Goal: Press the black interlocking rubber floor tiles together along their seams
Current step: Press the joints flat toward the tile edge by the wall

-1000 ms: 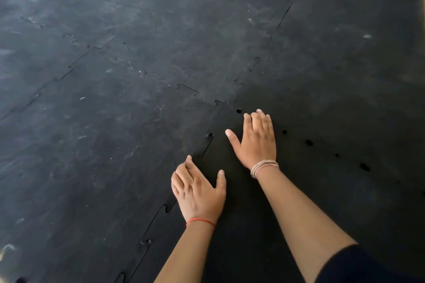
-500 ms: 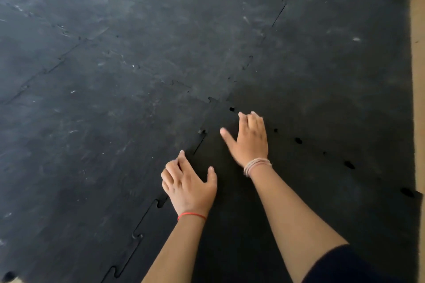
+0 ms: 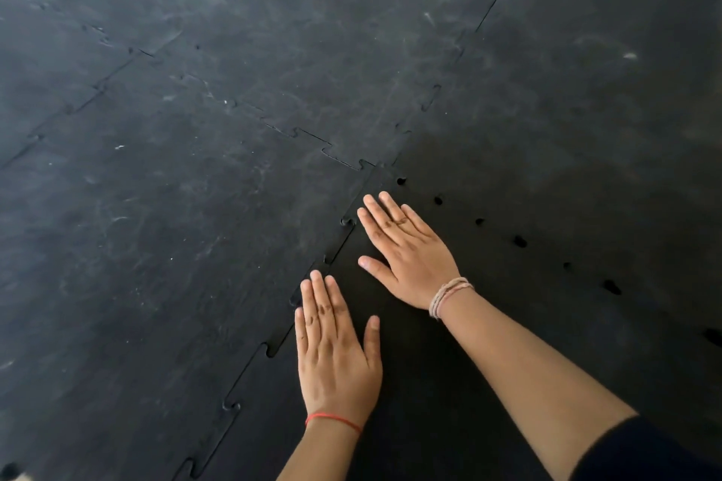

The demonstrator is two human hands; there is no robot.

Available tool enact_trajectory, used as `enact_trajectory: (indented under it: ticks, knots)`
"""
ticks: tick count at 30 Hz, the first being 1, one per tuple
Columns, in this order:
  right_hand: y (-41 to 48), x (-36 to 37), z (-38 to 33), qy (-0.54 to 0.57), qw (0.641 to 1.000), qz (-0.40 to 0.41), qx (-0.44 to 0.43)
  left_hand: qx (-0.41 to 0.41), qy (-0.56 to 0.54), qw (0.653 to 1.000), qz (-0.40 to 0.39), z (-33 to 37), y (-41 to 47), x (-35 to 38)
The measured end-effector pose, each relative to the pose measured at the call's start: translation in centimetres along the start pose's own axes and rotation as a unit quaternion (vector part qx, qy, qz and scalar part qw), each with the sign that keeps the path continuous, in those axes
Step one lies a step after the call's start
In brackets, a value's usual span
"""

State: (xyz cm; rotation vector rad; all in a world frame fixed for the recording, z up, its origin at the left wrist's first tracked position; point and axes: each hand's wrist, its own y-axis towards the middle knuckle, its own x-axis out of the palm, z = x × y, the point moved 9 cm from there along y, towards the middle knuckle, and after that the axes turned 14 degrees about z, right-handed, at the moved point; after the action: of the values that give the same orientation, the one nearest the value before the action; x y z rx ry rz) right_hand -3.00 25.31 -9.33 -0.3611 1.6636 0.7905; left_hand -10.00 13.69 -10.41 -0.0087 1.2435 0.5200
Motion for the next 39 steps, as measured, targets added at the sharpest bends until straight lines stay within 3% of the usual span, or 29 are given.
enact_trajectory:
  ticks: [8,10,12,14,18,23,25,27,29,34,39]
  knots:
    - [0.3,0.9,-0.3,-0.008,0.991,-0.133,0.013,0.01,0.025,0.993,-0.112,-0.1,0.2,0.3]
    - [-0.2,0.0,-2.6,0.017,0.991,-0.132,-0.004,-0.027,0.029,0.994,-0.099,-3.0,-1.0,-1.3]
    - [-1.9,-0.2,-6.9,0.057,0.988,-0.117,-0.079,-0.078,0.038,0.994,-0.072,-7.2,-3.2,-3.5]
    - [-4.0,0.1,-10.3,0.07,0.978,-0.116,-0.156,-0.062,0.047,0.994,-0.074,-9.5,-5.5,-4.5]
    - [-4.2,0.8,-10.1,0.066,0.979,-0.129,-0.14,-0.031,0.059,0.993,-0.102,-9.7,-6.1,-4.1]
    - [-3.9,0.6,-11.0,0.041,0.967,-0.202,-0.149,-0.014,0.072,0.989,-0.127,-9.5,-5.8,-4.7]
    - [-3.4,0.0,-9.8,0.043,0.972,-0.218,-0.075,0.017,0.073,0.985,-0.157,-9.4,-6.2,-4.9]
    - [-3.3,-0.6,-6.1,0.021,0.98,-0.192,0.046,0.058,0.043,0.981,-0.181,-8.8,-6.7,-4.8]
    - [-4.2,-0.6,-3.2,-0.014,0.978,-0.174,0.111,0.118,0.014,0.972,-0.201,-6.7,-6.4,-4.1]
    - [-4.3,-0.7,-2.2,0.015,0.985,-0.086,0.148,0.168,-0.014,0.975,-0.144,-0.9,2.1,-0.2]
    - [-3.4,-0.7,-0.9,0.046,0.984,-0.018,0.17,0.205,-0.001,0.962,-0.179,2.2,5.6,3.5]
